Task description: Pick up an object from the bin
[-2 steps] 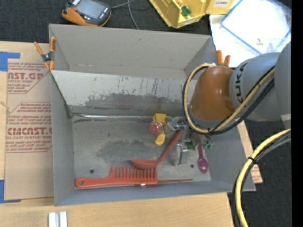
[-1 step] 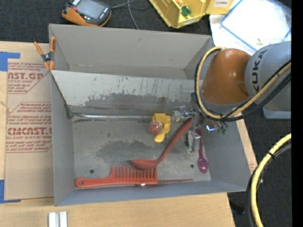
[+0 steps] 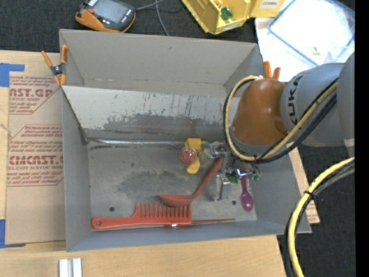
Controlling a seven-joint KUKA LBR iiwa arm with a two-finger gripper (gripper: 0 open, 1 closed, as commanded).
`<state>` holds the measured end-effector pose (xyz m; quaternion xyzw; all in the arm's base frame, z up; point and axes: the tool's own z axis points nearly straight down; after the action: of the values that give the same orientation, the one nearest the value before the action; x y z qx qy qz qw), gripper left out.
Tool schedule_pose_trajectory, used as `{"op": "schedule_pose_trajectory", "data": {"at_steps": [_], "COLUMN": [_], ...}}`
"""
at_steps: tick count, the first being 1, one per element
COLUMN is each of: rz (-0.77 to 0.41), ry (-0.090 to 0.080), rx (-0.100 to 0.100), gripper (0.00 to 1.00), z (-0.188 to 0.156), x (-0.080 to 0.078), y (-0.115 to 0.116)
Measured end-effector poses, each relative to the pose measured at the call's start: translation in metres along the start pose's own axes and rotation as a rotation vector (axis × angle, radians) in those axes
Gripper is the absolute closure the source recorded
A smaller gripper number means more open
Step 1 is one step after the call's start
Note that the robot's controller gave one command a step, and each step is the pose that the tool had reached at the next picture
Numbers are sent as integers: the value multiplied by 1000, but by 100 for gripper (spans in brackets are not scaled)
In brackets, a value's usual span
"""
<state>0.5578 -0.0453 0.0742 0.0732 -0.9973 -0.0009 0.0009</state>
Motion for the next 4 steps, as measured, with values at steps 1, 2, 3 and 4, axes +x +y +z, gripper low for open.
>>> {"op": "schedule_pose_trajectory", "data": {"at_steps": [1,2,3,4], "rz": [-132,-36,-18,-18], "ry": [-15,-7,-5,8], "rx": [6,0,0,-3], "gripper": [0,100,100,100], "z": [4,1,0,-15], "x": [-9,-3,-2,1], "y": [-3,0,1,2]}}
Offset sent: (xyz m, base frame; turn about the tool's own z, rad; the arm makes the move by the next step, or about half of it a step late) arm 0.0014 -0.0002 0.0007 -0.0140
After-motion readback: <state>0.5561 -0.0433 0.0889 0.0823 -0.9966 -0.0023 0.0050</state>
